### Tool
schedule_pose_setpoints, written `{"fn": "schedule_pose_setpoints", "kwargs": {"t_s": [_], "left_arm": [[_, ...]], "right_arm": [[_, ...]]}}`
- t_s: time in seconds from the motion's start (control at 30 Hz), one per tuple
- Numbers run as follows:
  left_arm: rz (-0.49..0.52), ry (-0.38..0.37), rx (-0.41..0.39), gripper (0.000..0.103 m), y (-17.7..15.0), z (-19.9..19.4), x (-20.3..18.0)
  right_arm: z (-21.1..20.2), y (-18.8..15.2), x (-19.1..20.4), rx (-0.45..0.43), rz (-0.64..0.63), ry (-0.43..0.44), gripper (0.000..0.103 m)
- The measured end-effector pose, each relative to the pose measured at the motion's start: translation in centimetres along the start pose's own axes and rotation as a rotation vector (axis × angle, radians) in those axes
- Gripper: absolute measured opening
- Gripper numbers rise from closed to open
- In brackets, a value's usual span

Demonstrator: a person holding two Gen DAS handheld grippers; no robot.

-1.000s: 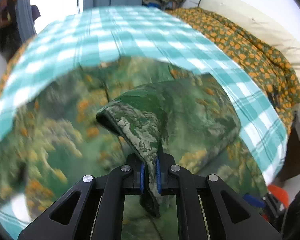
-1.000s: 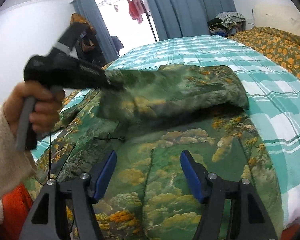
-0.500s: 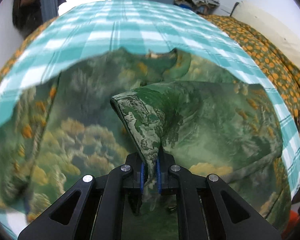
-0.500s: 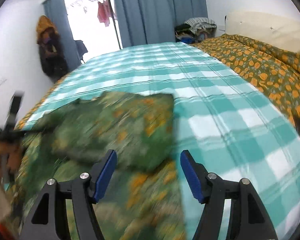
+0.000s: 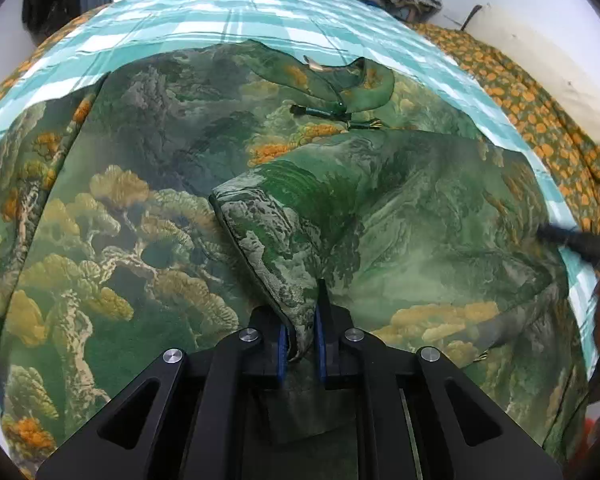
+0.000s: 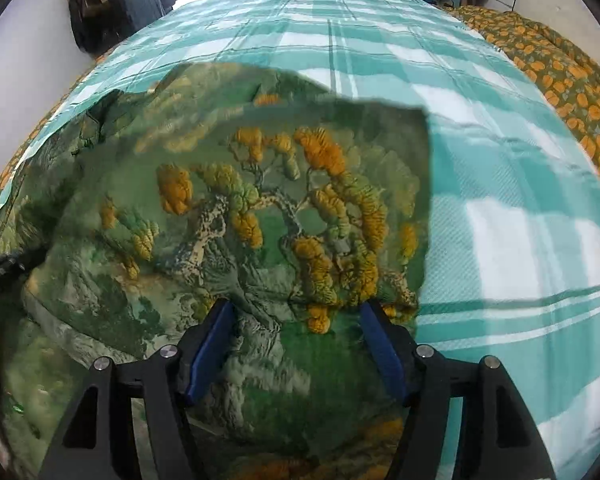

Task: Fold large clothes

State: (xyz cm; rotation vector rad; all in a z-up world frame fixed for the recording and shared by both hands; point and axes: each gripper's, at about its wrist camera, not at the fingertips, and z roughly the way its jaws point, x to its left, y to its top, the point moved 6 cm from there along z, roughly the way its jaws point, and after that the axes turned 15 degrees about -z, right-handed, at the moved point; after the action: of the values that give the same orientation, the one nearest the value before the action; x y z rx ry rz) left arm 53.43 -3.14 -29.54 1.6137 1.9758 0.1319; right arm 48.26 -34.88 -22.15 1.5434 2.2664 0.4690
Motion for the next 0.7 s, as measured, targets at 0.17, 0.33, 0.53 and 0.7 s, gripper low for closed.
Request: {"fn": "schedule_pose_setpoints", "kwargs": {"t_s": [0.17,0.33,0.53,0.7], "left_arm": [[-0.008,-0.01,-0.009,0.01,0.0,0.0,0.1],[0.0,-0.01,-0.021,0.01,-0.3,0.2,0.4],[0.003,-0.011,-0.028,0.01,-0.5,0.1,0.6],[0.004,-0.008,-0.03,0.01,-0.4,0.1,0.5]], "right_arm": [[0.0,5.0,-0.7,-0.115,0.056,-0.025,0.067],[7.7,3.3,0.2,0.021,0.054,-0.011,0.069],[5.3,2.6,1.0,-0.022,0.037,-0.034,0.069],[-1.2,0.6,2.5,-0.1,-0.027,-0.075,0.068]]}}
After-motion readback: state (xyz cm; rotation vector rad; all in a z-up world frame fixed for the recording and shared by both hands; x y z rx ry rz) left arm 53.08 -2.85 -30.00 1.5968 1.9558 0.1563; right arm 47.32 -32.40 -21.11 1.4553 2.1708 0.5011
